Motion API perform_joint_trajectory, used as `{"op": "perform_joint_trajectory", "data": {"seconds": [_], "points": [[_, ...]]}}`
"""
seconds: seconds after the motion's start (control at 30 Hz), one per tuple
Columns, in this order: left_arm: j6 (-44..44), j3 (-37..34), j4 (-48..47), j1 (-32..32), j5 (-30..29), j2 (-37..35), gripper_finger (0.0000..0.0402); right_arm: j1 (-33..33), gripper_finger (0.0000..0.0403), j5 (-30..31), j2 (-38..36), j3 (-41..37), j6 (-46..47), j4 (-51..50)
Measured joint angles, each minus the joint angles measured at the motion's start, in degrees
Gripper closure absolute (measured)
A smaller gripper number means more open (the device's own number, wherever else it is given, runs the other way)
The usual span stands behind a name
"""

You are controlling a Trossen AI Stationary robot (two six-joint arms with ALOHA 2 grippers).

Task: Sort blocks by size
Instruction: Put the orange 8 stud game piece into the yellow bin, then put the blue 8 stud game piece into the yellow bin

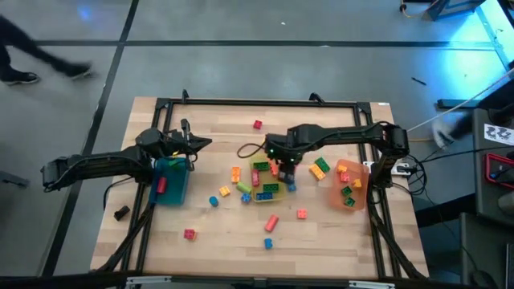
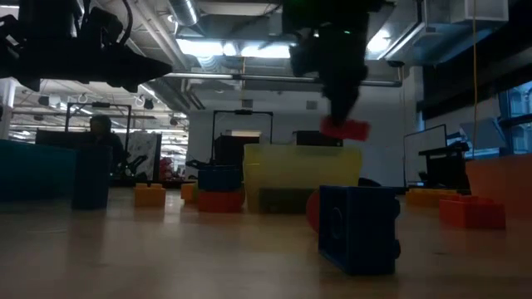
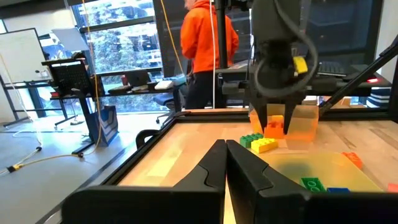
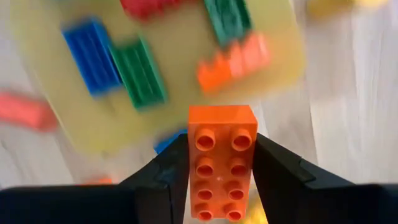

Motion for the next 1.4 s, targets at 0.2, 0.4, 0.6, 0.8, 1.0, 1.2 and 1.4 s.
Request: {"op": "perform_joint_trajectory", "data": {"seconds": [0.2,0.4,0.6,0.8,1.0,1.2,1.4], "points": [[0.0,0.0,-0.3,0.0,0.0,0.0,0.0400,0.0,0.0237,-0.3,0.0,0.1,0.0,11.7],[0.0,0.0,-1.8,0.0,0.0,0.0,0.0400,0.0,0.0195,-0.3,0.0,0.1,3.0,13.4],[0.0,0.0,-2.1,0.0,0.0,0.0,0.0400,0.0,0.0176,-2.2,0.0,0.2,15.8,4.9],[0.0,0.0,-3.3,0.0,0.0,0.0,0.0400,2.1,0.0186,-5.6,0.0,-1.2,25.9,-9.0],[0.0,0.0,-3.4,0.0,0.0,0.0,0.0400,7.9,0.0187,-1.7,0.0,-3.4,31.1,-9.2],[0.0,0.0,-3.4,0.0,0.0,0.0,0.0400,11.5,0.0187,5.8,0.0,-6.7,36.1,-3.9],[0.0,0.0,-3.4,0.0,0.0,0.0,0.0400,12.1,0.0187,6.3,0.0,-11.2,37.6,1.4]]}}
